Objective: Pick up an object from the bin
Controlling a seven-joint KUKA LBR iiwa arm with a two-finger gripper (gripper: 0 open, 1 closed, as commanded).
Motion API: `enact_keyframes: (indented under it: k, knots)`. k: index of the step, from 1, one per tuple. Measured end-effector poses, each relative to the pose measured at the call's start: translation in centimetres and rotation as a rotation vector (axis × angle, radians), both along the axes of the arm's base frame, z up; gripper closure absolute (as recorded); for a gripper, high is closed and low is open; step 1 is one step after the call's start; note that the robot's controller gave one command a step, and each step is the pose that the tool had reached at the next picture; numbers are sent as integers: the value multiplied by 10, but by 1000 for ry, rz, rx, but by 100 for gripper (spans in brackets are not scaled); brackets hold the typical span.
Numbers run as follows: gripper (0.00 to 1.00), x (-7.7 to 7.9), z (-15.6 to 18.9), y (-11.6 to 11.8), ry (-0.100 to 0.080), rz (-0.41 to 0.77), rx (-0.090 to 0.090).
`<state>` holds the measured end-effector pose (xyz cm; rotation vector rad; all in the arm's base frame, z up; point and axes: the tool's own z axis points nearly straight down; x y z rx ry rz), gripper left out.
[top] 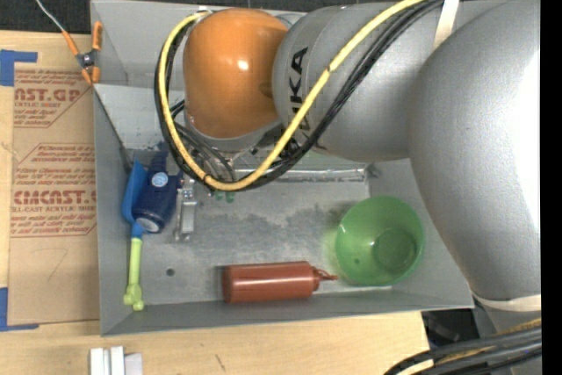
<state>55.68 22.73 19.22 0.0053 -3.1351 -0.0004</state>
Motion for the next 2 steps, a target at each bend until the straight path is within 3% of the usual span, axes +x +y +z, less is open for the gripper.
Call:
enact_keyframes:
  k: [1, 2]
  knots:
    - [0, 2, 5, -1, -8, -2, 2]
    - [0, 7, -80, -23, -8, -7, 4]
